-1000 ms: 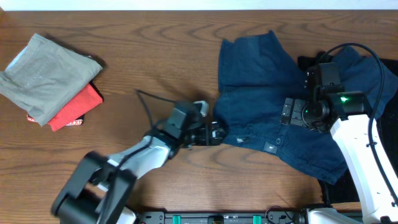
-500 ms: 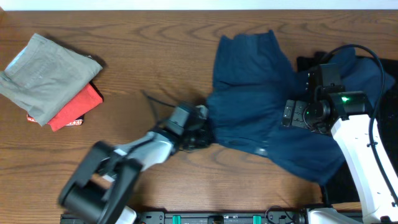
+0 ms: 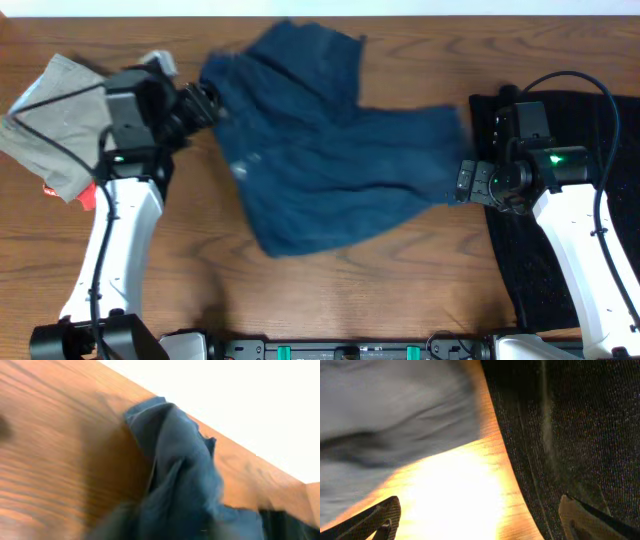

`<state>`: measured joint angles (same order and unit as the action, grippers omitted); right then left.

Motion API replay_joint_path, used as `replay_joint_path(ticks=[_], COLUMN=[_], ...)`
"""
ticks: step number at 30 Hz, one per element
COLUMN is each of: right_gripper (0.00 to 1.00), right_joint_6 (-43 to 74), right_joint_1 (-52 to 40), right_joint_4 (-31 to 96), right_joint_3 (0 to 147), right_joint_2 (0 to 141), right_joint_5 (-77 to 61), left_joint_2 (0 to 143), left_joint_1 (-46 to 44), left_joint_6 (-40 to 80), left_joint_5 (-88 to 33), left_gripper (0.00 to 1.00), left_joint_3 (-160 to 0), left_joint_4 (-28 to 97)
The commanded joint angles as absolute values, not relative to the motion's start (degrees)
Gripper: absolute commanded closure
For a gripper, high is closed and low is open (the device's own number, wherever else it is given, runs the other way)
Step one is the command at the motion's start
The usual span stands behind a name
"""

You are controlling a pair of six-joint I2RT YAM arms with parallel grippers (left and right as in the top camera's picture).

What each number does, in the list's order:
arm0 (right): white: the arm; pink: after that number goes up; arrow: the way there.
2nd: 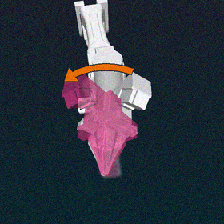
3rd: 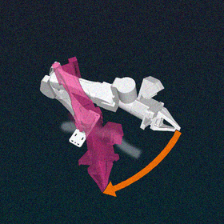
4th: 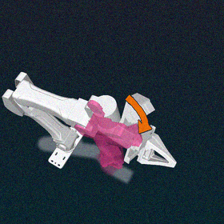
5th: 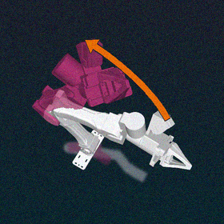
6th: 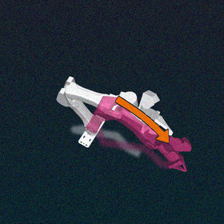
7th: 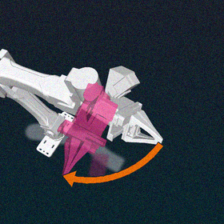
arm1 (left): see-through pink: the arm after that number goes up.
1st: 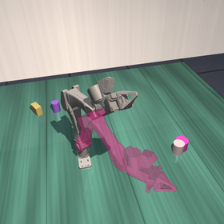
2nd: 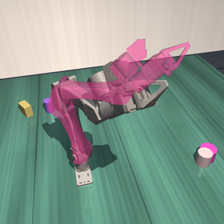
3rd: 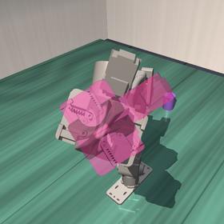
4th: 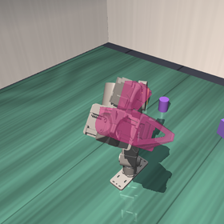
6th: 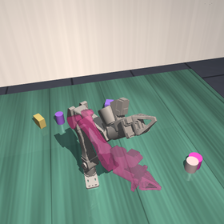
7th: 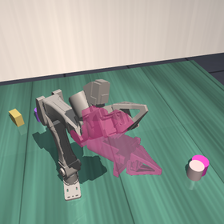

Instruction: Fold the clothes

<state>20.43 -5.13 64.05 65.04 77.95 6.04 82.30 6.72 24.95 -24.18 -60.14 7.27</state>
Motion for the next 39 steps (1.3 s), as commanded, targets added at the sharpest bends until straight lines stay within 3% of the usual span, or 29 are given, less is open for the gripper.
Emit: replay_joint_path(ticks=[1,8,10,11,13,15,35,39], right_gripper=[0.01,0.01,0.24,0.44,0.74,0.85,0.85,0.88], right_joint_6=[21.2,21.2,21.2,21.1,20.5,20.5,11.7,13.2], right_joint_1=[-4.1,-2.5,-2.2,-2.2,-2.3,-2.3,-0.1,1.9], right_joint_4=[64.1,60.6,57.8,56.3,53.4,51.4,39.2,38.5], right_joint_3=[65.4,65.4,65.4,65.4,65.4,65.4,65.4,65.4], right_joint_2=[77.5,77.7,78.0,78.3,79.3,80.9,106.2,109.6], right_joint_5=[6.7,7.6,7.0,7.0,7.0,7.0,0.9,3.3], left_joint_2=[84.6,86.0,86.0,86.0,86.0,86.0,86.0,86.0], left_joint_1=[7.2,5.3,4.7,4.5,3.8,3.2,-2.2,-2.2], left_joint_6=[23.6,23.6,23.6,23.6,23.6,23.6,26.0,26.7], left_joint_5=[-22.9,-22.9,-22.9,-22.9,-22.9,-22.6,-17.6,-17.3], left_gripper=[0.02,0.02,0.02,0.02,0.02,0.02,0.01,0.28], left_joint_3=[-60.1,-59.8,-59.3,-59.1,-58.3,-57.1,-39.0,-37.3], left_joint_4=[13.8,39.0,43.1,44.6,46.2,46.1,31.7,26.5])
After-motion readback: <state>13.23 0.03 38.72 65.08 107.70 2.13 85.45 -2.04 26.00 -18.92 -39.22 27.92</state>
